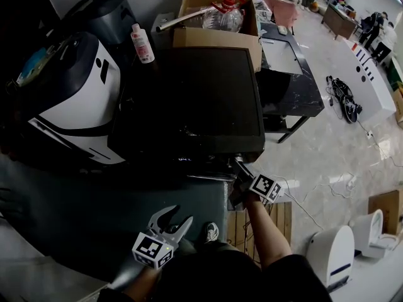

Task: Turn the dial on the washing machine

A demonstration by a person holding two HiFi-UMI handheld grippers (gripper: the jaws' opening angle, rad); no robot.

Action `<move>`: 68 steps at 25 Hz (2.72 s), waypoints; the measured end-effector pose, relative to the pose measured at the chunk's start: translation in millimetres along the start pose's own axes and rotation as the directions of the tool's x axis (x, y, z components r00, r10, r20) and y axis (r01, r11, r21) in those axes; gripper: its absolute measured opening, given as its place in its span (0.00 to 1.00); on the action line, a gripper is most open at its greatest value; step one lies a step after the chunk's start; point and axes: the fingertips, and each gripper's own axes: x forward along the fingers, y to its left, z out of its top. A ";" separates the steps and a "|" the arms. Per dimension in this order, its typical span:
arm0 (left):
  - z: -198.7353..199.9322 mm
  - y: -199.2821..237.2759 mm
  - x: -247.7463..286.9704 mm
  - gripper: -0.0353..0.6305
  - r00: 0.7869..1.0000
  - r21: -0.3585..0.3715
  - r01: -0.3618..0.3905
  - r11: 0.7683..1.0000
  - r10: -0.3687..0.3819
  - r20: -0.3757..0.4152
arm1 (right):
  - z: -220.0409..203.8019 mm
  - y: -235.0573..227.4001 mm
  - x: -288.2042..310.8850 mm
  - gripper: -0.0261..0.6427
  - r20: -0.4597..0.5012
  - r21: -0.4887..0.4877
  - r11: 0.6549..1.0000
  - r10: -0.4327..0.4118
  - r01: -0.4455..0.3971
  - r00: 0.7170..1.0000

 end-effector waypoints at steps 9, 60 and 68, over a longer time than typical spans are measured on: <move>0.8 -0.2 -0.6 0.34 1.000 -0.005 -0.014 1.000 0.014 -0.005 | 0.5 -11.7 -2.5 0.44 0.030 0.217 0.973 0.069 -0.074 0.997; -11.7 -2.3 -12.9 0.34 1.000 -0.021 -0.013 1.000 0.013 -0.020 | -17.8 22.1 -3.7 0.56 0.282 -0.952 0.014 -0.345 0.305 0.895; -16.7 1.1 -16.0 0.34 0.999 -0.037 -0.015 0.999 0.014 -0.030 | -10.0 23.7 6.8 0.53 0.342 -0.916 0.070 -0.383 0.396 0.858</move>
